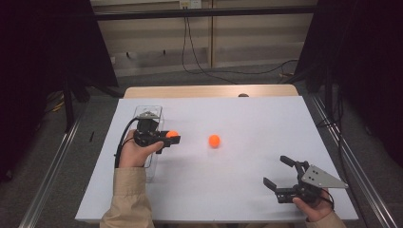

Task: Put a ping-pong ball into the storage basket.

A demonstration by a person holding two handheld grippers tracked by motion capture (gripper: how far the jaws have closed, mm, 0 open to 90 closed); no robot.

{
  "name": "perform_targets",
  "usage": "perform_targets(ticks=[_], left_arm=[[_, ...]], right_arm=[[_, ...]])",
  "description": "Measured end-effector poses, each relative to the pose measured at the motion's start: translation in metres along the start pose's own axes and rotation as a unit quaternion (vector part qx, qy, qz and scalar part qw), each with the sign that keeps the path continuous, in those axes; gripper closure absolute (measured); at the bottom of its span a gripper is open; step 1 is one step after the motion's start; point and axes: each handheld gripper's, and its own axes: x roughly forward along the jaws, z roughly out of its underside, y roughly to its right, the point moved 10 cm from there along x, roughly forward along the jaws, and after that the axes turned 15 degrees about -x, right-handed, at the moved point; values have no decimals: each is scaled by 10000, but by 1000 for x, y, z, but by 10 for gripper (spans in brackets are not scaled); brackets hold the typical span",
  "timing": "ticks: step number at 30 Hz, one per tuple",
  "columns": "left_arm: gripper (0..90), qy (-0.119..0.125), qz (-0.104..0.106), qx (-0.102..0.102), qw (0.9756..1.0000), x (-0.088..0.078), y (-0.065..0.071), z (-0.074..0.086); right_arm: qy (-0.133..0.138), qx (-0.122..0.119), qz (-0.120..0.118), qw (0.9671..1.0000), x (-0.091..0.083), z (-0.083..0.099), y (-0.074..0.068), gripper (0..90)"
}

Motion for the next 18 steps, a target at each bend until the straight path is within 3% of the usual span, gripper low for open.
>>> perform_targets(ticks=[18], left_arm=[[508, 124, -125, -30, 9998, -9, -7, -2]], right_arm=[[1, -9, -7, 10000, 0, 0, 0, 40]])
